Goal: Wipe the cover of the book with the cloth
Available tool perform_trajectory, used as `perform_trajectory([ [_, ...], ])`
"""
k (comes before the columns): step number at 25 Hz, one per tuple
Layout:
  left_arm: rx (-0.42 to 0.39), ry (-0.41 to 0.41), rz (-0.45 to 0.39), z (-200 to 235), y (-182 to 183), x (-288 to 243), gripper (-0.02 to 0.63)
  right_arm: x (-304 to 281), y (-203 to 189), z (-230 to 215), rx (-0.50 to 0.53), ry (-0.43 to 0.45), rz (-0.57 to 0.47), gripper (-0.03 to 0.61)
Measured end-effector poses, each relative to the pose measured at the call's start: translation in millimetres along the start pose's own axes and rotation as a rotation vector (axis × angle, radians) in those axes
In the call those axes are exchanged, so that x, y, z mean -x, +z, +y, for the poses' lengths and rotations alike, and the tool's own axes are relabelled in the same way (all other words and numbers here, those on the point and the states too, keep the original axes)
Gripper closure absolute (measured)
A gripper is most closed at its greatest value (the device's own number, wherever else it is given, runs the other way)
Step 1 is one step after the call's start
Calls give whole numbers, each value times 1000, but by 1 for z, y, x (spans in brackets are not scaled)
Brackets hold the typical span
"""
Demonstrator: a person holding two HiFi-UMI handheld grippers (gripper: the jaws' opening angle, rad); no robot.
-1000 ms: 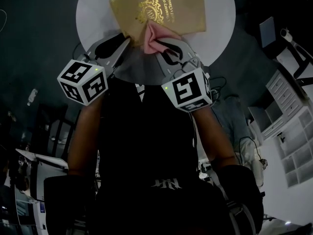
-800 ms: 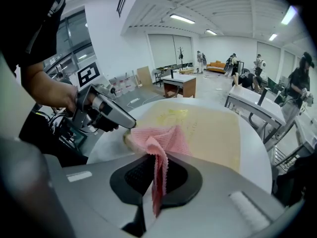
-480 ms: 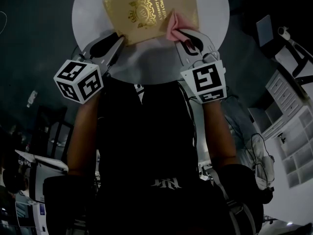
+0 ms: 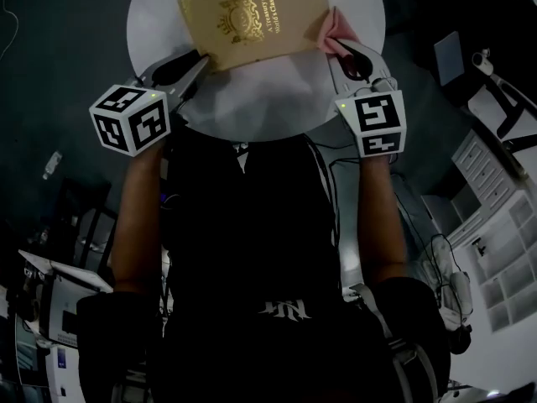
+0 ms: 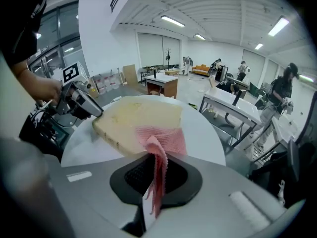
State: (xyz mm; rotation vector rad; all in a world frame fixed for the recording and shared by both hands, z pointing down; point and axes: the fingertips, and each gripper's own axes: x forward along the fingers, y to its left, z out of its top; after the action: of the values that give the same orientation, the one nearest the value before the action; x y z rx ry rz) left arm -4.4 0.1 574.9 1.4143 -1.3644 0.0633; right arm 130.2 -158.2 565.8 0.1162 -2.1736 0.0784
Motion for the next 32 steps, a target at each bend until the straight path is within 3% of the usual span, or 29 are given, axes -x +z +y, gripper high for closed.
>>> perform_trajectory([
  [3, -13, -3, 54, 4, 0, 0, 498, -5, -21, -28, 5, -74, 65, 566],
  [7, -29, -22, 98, 1, 0, 4, 506, 13, -19, -51, -46, -128, 26, 566],
  [11, 19, -72, 110, -6, 1, 14, 517, 29, 11, -42, -8, -115, -33, 566],
  [14, 20, -53, 91, -12, 8, 33, 517, 40, 45, -23, 20, -68, -113, 566],
  [19, -35, -39, -8, -42, 44, 73, 529, 75, 112, 17, 54, 71, -314, 566],
  [24, -146, -41, -135, -94, 95, 118, 569, 127, 173, 50, 181, 130, -496, 566],
  [28, -229, -58, -221, -141, 128, 154, 607, 179, 215, 64, 202, 215, -630, 566],
  [32, -351, -89, -314, -190, 147, 193, 611, 235, 246, 71, 266, 232, -740, 566],
])
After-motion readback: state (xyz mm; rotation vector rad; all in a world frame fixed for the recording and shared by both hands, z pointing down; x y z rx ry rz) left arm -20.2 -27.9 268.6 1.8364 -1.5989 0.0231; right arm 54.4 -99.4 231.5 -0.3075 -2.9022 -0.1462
